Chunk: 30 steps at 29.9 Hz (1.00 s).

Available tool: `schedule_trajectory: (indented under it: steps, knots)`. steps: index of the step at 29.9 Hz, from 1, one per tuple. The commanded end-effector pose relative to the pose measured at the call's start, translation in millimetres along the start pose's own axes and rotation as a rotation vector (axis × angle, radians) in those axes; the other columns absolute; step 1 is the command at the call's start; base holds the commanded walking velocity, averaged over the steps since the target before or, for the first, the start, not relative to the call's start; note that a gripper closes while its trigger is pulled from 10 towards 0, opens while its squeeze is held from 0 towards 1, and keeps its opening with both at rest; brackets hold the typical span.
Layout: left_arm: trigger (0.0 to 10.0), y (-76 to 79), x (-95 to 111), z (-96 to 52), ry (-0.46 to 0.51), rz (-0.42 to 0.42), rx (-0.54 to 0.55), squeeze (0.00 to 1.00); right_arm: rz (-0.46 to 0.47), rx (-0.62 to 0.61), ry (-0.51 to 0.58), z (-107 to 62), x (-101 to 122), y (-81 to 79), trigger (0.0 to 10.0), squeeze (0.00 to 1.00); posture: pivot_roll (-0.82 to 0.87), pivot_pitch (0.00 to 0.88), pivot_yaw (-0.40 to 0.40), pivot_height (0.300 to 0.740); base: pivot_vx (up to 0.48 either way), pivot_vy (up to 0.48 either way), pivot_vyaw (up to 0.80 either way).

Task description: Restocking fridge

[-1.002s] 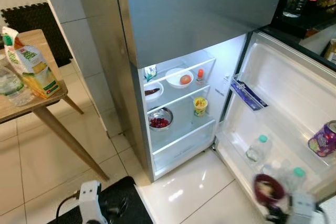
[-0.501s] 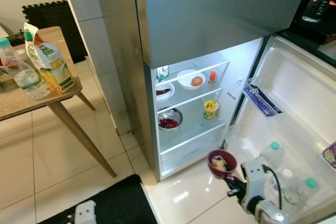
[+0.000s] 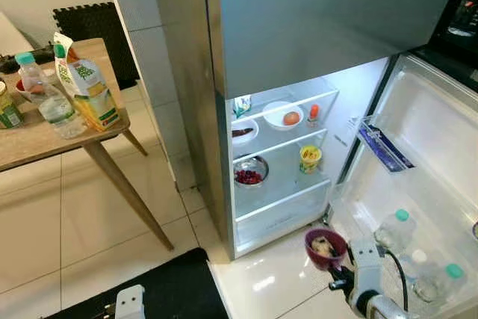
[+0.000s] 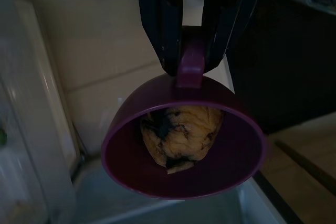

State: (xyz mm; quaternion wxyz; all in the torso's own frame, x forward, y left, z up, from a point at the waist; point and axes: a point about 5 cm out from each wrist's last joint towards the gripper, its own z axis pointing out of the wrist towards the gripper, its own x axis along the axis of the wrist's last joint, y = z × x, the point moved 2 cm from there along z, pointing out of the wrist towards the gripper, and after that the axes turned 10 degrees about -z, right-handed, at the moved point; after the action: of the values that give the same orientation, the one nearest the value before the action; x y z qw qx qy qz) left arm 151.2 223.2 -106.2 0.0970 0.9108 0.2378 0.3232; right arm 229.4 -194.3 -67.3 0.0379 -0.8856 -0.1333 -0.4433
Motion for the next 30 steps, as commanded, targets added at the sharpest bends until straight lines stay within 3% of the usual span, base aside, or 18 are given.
schedule_trajectory:
  steps: [1,11,20,30]
  knots:
    - [10.0,-1.3,-8.0,-1.3,-0.026,-0.011,0.015,0.00,0.034,-0.032,-0.015,-3.3,-5.4,6.1,10.0,0.00,-0.01,0.000,-0.014,0.740,0.000,0.000,0.00]
    - [10.0,-1.8,-13.2,-2.5,-0.044,-0.010,0.014,0.00,0.046,0.000,-0.027,-4.3,-8.0,5.1,10.0,0.00,-0.01,0.000,-0.023,0.740,0.000,0.000,0.00]
    - [10.0,10.1,-16.7,1.2,-0.056,0.011,-0.013,0.00,0.075,0.040,-0.031,-5.2,-9.3,4.3,10.0,0.00,-0.03,0.000,-0.031,0.740,0.000,0.000,0.77]
    - [10.0,11.1,-19.4,0.9,-0.070,0.015,-0.023,0.00,0.106,0.026,-0.052,-8.5,-16.7,5.6,10.0,0.00,-0.04,0.000,-0.024,0.740,0.000,0.000,0.78]
